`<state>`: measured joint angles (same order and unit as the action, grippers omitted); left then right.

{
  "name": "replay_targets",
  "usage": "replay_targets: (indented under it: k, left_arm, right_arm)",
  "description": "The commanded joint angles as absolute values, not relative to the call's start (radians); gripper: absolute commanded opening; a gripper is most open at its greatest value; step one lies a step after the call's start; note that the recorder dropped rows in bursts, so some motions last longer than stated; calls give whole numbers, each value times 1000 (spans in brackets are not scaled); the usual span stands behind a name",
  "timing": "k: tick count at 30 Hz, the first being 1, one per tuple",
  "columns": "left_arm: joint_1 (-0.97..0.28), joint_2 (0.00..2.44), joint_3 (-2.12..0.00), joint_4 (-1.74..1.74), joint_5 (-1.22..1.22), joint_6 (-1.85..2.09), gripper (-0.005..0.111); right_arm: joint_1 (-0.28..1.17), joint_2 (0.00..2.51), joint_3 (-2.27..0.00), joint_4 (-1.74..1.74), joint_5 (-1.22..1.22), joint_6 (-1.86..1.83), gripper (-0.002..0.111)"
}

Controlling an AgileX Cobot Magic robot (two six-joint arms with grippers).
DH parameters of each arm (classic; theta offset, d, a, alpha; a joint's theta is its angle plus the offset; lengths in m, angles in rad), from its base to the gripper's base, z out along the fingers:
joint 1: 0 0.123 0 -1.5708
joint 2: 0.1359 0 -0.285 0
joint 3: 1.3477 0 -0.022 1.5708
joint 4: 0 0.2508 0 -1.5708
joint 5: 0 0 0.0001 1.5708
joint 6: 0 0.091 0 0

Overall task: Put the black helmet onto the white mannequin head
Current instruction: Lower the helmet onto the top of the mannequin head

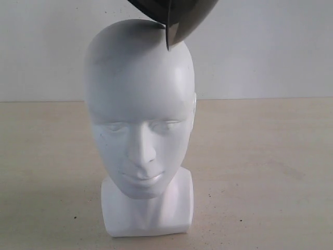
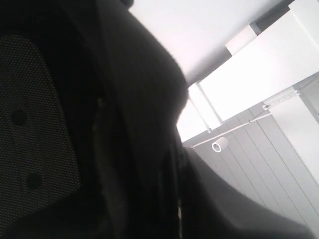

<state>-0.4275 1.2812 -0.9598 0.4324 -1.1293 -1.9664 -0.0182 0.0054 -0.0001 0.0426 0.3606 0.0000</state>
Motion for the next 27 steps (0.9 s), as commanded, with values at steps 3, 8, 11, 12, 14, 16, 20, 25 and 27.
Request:
replay_targets:
  k: [3,8,11,12,14,16,20,25,27]
  left_arm:
    - [-432,1284,-983,388,-1221,-1997,4]
    - [-448,1293,-983,386,-1221,-2011,4]
    - [-480,1293,-983,383,-1221,-2011,4]
    - [-492,1293,-983,383,-1221,-2011,4]
    - [-514,1293,-983,383,-1221,-2011,4]
    - [-535,1293,-983,383,-1221,-2011,4]
    - [-551,1297,-983,385,-1221,-1988,4]
    - [-551,1298,-973,385,-1221,-2002,4]
    - [-551,1298,-966,387,-1221,-2028,4]
  right_arm:
    - [-14,0,0,41,355,0,0]
    - [-14,0,0,41,355,0,0]
    - [-14,0,0,41,355,0,0]
    - [-14,0,0,41,355,0,0]
    - [-14,0,0,41,355,0,0]
    - [-14,0,0,41,355,0,0]
    - [-14,0,0,41,355,0,0]
    - [-14,0,0,41,355,0,0]
    - [-14,0,0,41,355,0,0]
